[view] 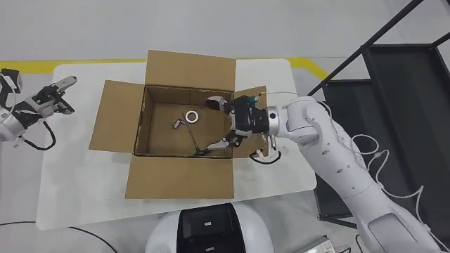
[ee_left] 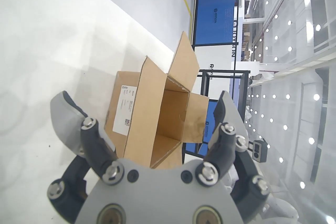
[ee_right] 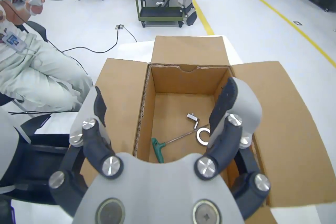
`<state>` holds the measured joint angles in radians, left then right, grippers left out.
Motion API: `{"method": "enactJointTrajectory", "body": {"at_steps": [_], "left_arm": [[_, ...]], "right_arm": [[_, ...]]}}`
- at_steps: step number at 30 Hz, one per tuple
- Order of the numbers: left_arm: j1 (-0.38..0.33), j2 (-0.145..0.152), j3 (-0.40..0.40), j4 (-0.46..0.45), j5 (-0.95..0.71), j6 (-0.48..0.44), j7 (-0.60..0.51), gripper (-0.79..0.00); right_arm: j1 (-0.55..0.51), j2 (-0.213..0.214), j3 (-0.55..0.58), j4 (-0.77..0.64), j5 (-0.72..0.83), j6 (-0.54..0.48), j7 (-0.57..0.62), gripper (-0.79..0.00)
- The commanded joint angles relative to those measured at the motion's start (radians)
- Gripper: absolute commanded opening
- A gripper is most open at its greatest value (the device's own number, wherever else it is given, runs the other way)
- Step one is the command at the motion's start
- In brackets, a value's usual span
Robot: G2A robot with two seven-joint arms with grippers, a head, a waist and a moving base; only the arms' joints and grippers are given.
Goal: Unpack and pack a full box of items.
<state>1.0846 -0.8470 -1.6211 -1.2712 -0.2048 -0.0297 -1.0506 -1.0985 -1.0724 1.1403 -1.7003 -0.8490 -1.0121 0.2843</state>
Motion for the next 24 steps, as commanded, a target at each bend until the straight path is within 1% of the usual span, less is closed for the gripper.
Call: {"method": "enactJointTrajectory", "body": {"at_steps": [1, 4, 7, 9, 11, 13, 24], "left_arm": [[-0.014, -0.001, 0.008, 0.034, -0.045, -0.019, -0.053, 0.0], [-0.043, -0.003, 0.016, 0.106, -0.148, -0.028, -0.169, 0.0], [-0.076, -0.001, 0.028, 0.153, -0.193, -0.008, -0.283, 0.0], [-0.099, 0.003, 0.039, 0.173, -0.19, 0.022, -0.353, 0.0], [-0.124, 0.007, 0.057, 0.184, -0.179, 0.059, -0.422, 0.0], [-0.143, 0.012, 0.065, 0.186, -0.126, 0.055, -0.416, 0.0], [-0.143, 0.012, 0.065, 0.186, -0.126, 0.055, -0.416, 0.0]], "right_arm": [[-0.058, 0.017, 0.074, -0.026, 0.051, 0.009, 0.025, 0.0], [-0.152, 0.041, 0.18, -0.04, 0.164, 0.002, 0.029, 0.0], [-0.226, 0.059, 0.274, -0.053, 0.221, 0.067, 0.072, 0.0], [-0.263, 0.065, 0.303, -0.072, 0.263, 0.087, 0.078, 0.0], [-0.263, 0.065, 0.303, -0.072, 0.263, 0.087, 0.078, 0.0], [-0.263, 0.065, 0.303, -0.072, 0.263, 0.087, 0.078, 0.0], [-0.263, 0.065, 0.303, -0.072, 0.263, 0.087, 0.078, 0.0]]}}
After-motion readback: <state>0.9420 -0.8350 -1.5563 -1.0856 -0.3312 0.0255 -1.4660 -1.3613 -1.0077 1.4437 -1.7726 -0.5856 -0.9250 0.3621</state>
